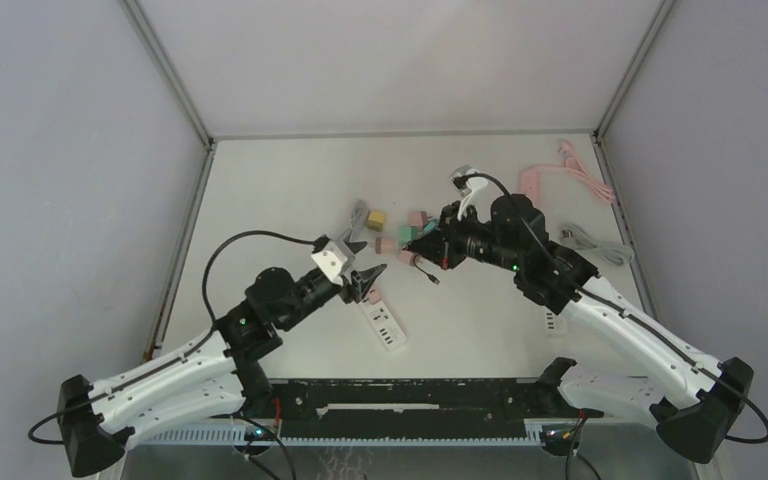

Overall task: Insert the plug
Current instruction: Adjust the plug.

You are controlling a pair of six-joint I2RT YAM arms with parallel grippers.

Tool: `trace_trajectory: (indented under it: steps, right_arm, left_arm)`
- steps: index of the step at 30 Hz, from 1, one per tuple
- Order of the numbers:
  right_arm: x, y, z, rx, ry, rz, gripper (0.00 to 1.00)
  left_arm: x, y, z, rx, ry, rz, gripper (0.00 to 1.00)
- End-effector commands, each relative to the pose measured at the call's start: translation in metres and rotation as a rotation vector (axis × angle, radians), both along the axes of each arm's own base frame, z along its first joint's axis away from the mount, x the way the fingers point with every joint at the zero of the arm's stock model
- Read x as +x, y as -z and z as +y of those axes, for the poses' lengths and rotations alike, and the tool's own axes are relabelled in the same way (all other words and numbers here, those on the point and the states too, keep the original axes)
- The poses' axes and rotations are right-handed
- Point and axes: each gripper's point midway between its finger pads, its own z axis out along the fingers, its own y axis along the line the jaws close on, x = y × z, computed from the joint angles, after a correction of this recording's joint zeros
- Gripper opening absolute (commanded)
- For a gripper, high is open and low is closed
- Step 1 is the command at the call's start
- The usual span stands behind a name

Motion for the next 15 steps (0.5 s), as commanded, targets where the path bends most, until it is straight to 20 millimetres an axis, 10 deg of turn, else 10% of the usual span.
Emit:
trace_trajectory:
  steps: [1, 15]
  right_arm:
    - [-0.007, -0.02, -0.004, -0.003, -0.062, -0.088, 0.0]
    - [-0.01, 0.023, -0.011, -0.192, -0.057, -0.064, 0.0]
  left_arm:
    - [0.007, 0.002, 0.022, -0.153, -0.149, 0.156, 0.64]
    - [-0.003, 0.082, 0.063, -0.431, -0.427, 0.652, 0.85]
